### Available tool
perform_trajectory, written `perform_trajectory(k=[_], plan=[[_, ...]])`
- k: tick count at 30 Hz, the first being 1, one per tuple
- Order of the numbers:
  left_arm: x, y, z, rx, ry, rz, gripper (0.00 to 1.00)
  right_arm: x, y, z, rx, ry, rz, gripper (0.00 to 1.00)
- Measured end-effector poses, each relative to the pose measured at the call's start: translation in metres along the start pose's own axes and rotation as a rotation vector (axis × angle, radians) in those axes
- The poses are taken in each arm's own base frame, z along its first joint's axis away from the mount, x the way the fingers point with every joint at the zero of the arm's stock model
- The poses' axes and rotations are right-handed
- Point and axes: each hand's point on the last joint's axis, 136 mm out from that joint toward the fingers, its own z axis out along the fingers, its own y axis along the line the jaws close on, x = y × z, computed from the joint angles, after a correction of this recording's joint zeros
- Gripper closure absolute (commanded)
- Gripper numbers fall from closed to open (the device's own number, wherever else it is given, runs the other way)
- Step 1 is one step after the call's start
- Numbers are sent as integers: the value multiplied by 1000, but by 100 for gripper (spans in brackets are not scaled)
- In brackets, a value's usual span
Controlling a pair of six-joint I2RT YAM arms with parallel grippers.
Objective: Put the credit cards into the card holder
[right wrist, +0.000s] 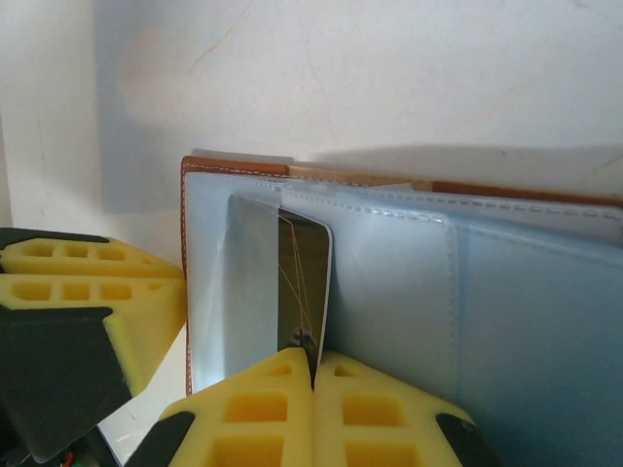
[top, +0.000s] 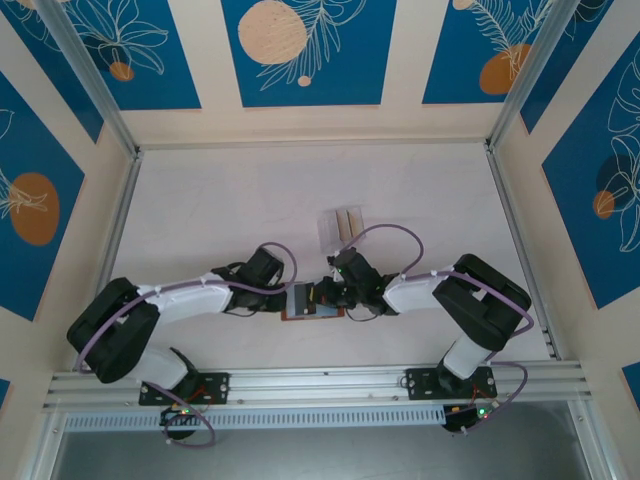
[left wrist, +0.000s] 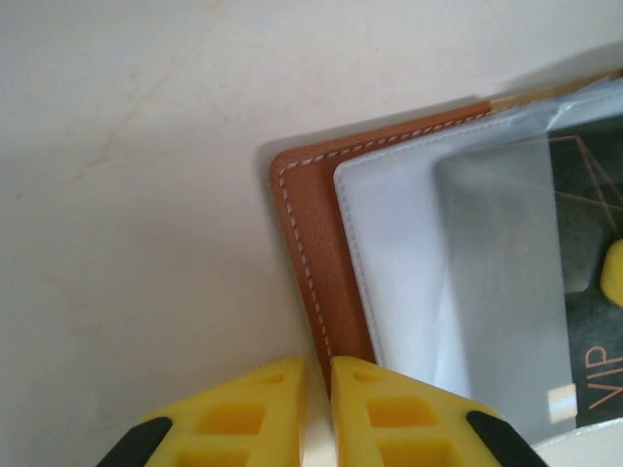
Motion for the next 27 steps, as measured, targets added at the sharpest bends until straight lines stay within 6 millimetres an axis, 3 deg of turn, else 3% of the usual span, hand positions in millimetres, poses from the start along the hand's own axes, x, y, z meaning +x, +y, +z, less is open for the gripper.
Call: perform_trajectory(k=[7, 15, 27], plan=[[-1, -1, 2, 4, 1, 7, 89, 1, 2, 1, 43, -2, -29, 99], [1, 0, 4, 9, -5, 5, 90, 3, 8, 5, 70, -5, -45, 86], [2, -1, 7, 12, -5, -10, 88, 4, 14, 9, 76, 16, -42, 74]])
